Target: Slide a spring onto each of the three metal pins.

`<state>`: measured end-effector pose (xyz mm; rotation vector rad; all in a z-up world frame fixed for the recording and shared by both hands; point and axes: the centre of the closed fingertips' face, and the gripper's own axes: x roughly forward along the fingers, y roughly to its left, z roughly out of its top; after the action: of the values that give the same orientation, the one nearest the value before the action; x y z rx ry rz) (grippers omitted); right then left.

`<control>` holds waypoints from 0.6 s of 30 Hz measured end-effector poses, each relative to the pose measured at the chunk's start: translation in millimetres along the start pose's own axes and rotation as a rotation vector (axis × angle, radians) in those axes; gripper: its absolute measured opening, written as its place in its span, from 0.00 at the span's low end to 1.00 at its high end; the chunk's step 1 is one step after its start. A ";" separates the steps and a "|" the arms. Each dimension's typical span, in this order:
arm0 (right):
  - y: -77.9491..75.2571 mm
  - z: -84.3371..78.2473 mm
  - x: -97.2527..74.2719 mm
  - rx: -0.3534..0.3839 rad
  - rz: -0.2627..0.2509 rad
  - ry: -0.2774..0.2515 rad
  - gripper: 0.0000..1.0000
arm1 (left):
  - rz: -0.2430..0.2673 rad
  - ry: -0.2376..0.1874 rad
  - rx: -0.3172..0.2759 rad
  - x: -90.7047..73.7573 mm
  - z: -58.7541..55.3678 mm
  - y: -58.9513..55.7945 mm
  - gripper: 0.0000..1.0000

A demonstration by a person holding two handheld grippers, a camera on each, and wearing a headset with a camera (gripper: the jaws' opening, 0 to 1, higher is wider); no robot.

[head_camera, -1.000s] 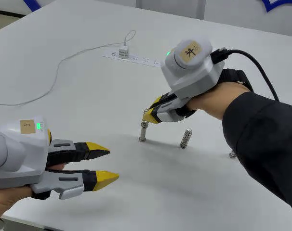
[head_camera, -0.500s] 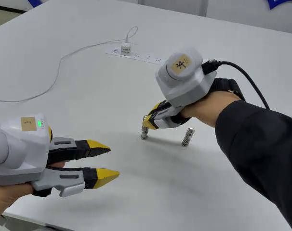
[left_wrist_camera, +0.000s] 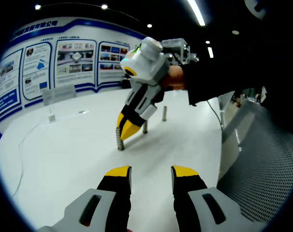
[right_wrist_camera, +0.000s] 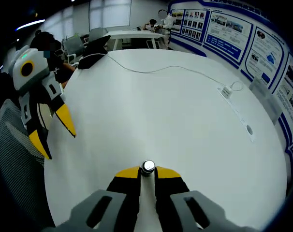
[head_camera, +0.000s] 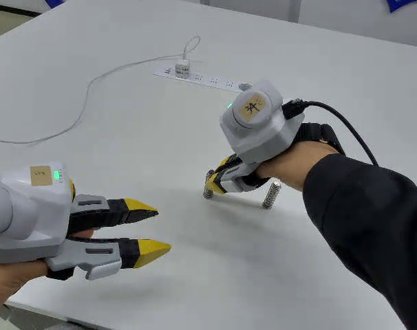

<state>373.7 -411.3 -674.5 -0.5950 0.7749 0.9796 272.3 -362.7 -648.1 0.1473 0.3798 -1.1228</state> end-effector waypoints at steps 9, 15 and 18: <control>-3.0 -3.5 -5.6 0.001 -0.004 -0.011 0.16 | -0.001 0.000 0.000 2.3 1.8 -0.9 0.35; -3.1 -4.8 -12.7 -0.001 -0.014 -0.024 0.18 | -0.002 0.001 0.002 3.8 3.2 -1.2 0.36; -2.3 -3.1 -18.3 -0.003 -0.018 -0.036 0.20 | 0.000 0.002 0.001 4.3 3.6 -0.8 0.38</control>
<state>368.6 -423.8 -661.6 -0.5842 0.7347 0.9721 274.0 -367.8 -646.3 0.1499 0.3811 -1.1228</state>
